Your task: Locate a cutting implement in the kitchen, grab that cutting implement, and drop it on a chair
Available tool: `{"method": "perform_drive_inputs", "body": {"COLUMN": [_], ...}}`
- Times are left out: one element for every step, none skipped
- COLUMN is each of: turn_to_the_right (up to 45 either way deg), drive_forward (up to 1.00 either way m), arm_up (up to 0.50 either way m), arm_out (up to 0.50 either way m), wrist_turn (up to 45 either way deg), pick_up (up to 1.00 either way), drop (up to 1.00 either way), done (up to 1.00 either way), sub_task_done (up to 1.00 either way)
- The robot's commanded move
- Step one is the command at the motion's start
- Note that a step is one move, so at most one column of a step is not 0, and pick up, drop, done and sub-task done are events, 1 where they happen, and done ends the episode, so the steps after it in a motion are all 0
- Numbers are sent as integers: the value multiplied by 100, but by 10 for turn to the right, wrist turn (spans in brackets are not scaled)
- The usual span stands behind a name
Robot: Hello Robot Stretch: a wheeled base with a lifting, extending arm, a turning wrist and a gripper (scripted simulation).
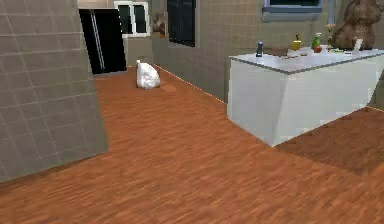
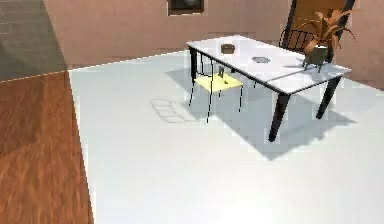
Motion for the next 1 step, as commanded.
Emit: {"method": "perform_drive_inputs", "body": {"turn_to_the_right": [120], "drive_forward": [0], "arm_up": [0], "arm_out": [0], "wrist_turn": [0], "pick_up": [0], "drop": [0], "done": [0], "sub_task_done": [0]}}
